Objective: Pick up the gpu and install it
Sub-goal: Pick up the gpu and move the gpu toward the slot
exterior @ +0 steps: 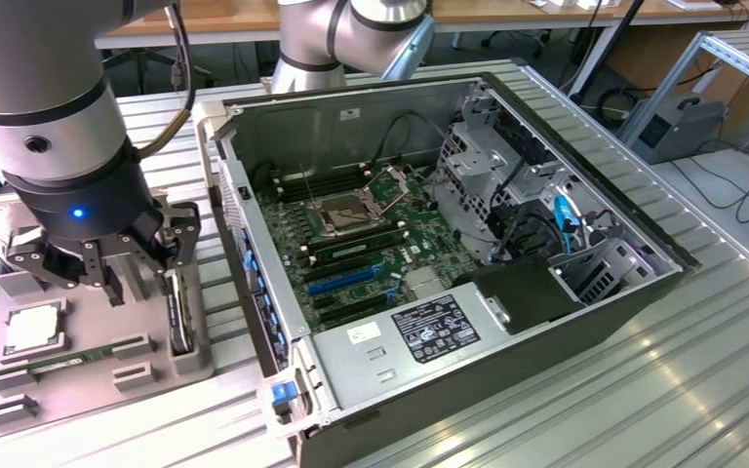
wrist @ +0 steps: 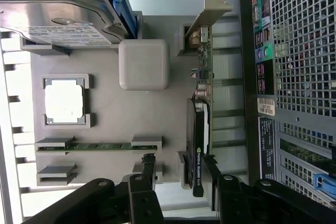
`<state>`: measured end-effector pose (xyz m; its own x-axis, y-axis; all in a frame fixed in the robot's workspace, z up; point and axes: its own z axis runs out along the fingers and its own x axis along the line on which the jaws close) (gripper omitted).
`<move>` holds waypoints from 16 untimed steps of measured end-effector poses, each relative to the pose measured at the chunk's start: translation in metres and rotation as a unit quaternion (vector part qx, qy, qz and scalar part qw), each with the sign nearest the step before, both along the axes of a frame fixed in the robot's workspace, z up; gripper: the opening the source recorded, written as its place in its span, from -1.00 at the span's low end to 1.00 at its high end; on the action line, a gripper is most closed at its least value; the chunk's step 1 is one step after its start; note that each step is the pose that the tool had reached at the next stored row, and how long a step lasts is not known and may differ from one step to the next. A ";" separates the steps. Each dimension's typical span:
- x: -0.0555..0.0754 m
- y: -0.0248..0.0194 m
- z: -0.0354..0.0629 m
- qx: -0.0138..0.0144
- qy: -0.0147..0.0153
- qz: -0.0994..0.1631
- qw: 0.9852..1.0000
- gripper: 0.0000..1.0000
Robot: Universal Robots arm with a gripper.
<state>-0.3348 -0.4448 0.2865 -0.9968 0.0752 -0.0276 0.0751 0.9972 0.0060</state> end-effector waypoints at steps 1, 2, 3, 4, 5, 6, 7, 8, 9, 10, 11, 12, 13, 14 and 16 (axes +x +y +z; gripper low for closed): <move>0.000 0.0000 0.0000 0.000 0.000 0.000 1.000 -0.04; 0.000 0.0000 -0.0001 0.000 0.000 0.000 1.000 -0.04; 0.000 0.0000 -0.0001 0.000 0.000 0.000 1.000 -0.04; 0.001 0.0000 -0.0002 0.000 0.000 0.000 1.000 -0.04; 0.001 0.0000 -0.0002 0.000 0.000 0.000 1.000 -0.04; 0.001 0.0000 -0.0002 0.000 0.000 0.000 1.000 -0.04; 0.001 0.0000 -0.0003 0.000 0.000 0.000 1.000 -0.04; 0.002 0.0000 -0.0006 0.000 0.000 0.000 1.000 -0.04; 0.003 0.0000 -0.0009 0.000 0.000 0.000 1.000 -0.04; 0.003 0.0000 -0.0009 0.000 0.000 0.000 1.000 -0.04; 0.003 0.0000 -0.0010 0.000 0.000 0.000 1.000 -0.04; 0.003 0.0000 -0.0010 0.000 0.000 0.000 1.000 -0.04; 0.003 0.0000 -0.0011 -0.001 0.000 0.000 1.000 -0.04; 0.004 0.0000 -0.0011 -0.001 0.000 0.000 1.000 -0.04; 0.004 0.0000 -0.0013 -0.001 0.000 0.000 1.000 -0.04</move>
<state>-0.3304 -0.4448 0.2852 -0.9968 0.0752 -0.0277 0.0751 0.9972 0.0043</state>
